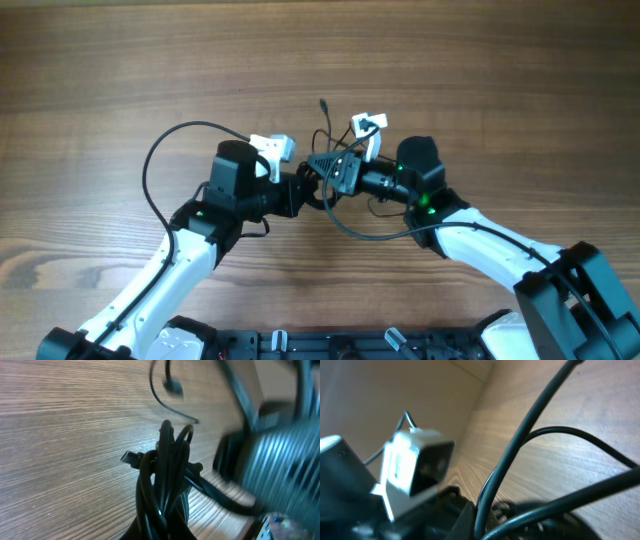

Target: Untangle cables

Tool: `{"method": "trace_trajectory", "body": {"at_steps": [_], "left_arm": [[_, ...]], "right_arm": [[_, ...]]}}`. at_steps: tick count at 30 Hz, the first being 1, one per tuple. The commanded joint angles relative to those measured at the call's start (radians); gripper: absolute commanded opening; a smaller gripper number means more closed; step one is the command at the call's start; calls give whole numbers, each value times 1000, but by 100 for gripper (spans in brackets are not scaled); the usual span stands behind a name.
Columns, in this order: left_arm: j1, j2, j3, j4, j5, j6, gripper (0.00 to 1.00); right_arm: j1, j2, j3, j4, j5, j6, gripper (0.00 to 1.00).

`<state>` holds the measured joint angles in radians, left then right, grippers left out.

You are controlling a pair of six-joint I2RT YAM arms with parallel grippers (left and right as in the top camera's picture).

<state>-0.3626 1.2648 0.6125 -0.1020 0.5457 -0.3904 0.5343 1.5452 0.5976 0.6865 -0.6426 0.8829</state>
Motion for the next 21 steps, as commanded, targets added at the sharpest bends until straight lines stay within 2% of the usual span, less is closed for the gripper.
{"method": "trace_trajectory", "body": {"at_steps": [1, 4, 9, 11, 15, 19, 21], "left_arm": [[48, -6, 7, 39, 29, -97, 4], [79, -6, 7, 46, 137, -71, 4], [108, -6, 7, 51, 184, -51, 4], [107, -6, 7, 58, 314, 90, 4], [108, -6, 7, 62, 533, 215, 4], [108, -6, 7, 71, 533, 230, 4], [108, -6, 7, 92, 512, 227, 4]], "right_arm": [[43, -6, -3, -126, 129, -53, 5], [44, -6, -3, -208, 237, -42, 4], [45, -6, -3, -228, 206, -42, 5], [45, -6, -3, -228, 176, -42, 5], [45, -6, -3, -209, 190, -42, 5], [59, -6, -3, -208, 124, -41, 5], [84, -6, -3, -197, 110, 14, 5]]}}
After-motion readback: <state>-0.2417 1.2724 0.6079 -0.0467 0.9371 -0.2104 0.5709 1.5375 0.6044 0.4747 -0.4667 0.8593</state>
